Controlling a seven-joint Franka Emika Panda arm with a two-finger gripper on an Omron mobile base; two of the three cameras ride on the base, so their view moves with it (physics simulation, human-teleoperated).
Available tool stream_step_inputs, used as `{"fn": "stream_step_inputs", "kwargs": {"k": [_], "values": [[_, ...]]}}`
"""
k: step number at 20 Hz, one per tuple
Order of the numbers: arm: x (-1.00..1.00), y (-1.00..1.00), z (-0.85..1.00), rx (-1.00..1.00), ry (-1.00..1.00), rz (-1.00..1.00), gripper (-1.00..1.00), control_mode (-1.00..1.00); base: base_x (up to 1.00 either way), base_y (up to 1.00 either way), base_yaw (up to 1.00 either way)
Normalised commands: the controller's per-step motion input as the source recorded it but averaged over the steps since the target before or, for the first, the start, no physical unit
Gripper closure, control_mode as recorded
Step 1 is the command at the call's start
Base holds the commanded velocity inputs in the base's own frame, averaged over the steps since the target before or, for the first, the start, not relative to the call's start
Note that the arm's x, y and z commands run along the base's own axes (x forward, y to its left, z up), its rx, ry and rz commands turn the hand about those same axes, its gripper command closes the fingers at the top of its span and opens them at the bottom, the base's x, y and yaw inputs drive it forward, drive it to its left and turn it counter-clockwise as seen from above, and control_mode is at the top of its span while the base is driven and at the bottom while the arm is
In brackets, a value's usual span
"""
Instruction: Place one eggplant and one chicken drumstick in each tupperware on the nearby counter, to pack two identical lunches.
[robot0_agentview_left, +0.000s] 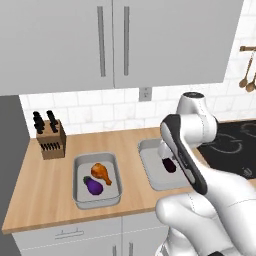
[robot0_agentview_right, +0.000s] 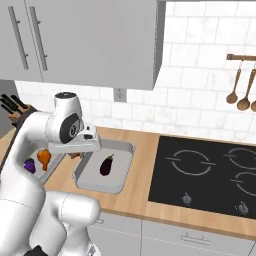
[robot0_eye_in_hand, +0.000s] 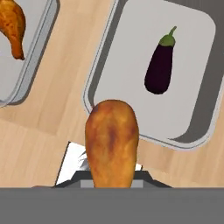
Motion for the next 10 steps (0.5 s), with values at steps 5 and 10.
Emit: {"fn": "stream_step_inputs", "kwargs": {"k": [5,10], "values": [[0.82,0.00,-0.98,-0.05,0.00,0.08,1.00,-1.00,0.00,0.00,0.00],[0.73,0.00,-0.64,-0.01,-0.03,0.10,1.00,-1.00,0.00,0.00,0.00]]}}
